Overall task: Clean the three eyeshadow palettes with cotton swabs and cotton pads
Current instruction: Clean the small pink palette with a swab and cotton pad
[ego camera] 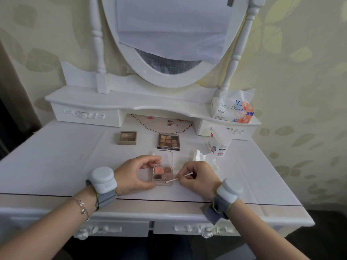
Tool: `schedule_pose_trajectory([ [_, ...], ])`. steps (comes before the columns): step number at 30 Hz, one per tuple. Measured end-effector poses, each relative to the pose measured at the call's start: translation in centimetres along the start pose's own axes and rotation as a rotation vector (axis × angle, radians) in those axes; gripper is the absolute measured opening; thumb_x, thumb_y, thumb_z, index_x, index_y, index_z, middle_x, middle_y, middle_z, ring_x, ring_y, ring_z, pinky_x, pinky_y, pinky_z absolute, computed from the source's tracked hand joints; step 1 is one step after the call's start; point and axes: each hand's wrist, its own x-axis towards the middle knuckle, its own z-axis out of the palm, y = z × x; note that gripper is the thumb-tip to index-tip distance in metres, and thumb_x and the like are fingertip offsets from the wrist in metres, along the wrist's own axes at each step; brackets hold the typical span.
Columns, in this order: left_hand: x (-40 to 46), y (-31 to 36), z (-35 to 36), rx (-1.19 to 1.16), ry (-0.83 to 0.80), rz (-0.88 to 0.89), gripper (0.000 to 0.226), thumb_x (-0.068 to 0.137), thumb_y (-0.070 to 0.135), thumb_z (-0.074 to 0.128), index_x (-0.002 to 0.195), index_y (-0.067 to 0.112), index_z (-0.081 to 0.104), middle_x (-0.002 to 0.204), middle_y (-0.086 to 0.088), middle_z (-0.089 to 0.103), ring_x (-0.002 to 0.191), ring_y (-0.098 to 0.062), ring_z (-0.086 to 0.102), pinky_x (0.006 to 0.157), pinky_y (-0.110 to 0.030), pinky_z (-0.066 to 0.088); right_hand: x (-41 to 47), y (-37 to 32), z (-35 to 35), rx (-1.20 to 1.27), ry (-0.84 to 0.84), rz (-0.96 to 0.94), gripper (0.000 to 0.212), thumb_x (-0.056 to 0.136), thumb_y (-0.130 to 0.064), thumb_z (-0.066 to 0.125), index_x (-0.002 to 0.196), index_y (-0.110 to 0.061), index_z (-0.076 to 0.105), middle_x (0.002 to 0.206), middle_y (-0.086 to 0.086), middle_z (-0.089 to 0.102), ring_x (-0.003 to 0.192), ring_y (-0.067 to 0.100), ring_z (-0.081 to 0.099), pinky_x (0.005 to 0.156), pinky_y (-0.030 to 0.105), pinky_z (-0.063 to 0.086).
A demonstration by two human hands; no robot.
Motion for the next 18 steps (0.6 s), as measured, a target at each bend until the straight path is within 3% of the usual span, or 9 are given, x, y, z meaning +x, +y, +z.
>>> schedule_pose_trajectory([
  [4,0.0,-0.1,0.1,-0.003,0.007,0.011,0.081,0.051,0.05,0.064,0.127,0.027,0.046,0.118,0.018,0.056,0.108,0.007,0.051,0.09,-0.002,0.033,0.1,-0.7,0.5,0.007,-0.075,-0.012,0.021,0.079,0.0,0.063,0.065,-0.016,0.062,0.041,-0.018,0.052,0.04,-0.001,0.043,0.049,0.006,0.033],
  [9,0.1,0.0,0.2,-0.002,0.003,0.017,0.077,0.051,0.049,0.063,0.123,0.032,0.043,0.118,0.02,0.055,0.107,0.01,0.049,0.09,-0.001,0.032,0.3,-0.9,1.1,-0.062,-0.071,-0.05,0.029,0.079,-0.007,0.066,0.06,-0.029,0.061,0.048,-0.025,0.056,0.047,-0.003,0.048,0.052,0.006,0.034],
  [13,0.1,0.0,0.2,-0.007,0.001,0.019,0.076,0.051,0.048,0.063,0.123,0.033,0.043,0.117,0.021,0.054,0.105,0.012,0.049,0.09,-0.002,0.033,0.4,-1.1,1.1,-0.076,-0.08,-0.061,0.013,0.08,-0.009,0.066,0.072,-0.018,0.07,0.049,-0.025,0.056,0.047,-0.003,0.048,0.051,0.007,0.033],
  [18,0.1,0.0,0.3,0.0,0.011,0.025,0.077,0.05,0.05,0.062,0.123,0.032,0.043,0.117,0.019,0.055,0.107,0.009,0.049,0.088,-0.001,0.031,0.1,-1.6,-0.6,-0.097,-0.113,-0.02,0.017,0.079,-0.001,0.063,0.069,-0.015,0.066,0.038,-0.019,0.049,0.039,0.0,0.041,0.047,0.006,0.031],
])
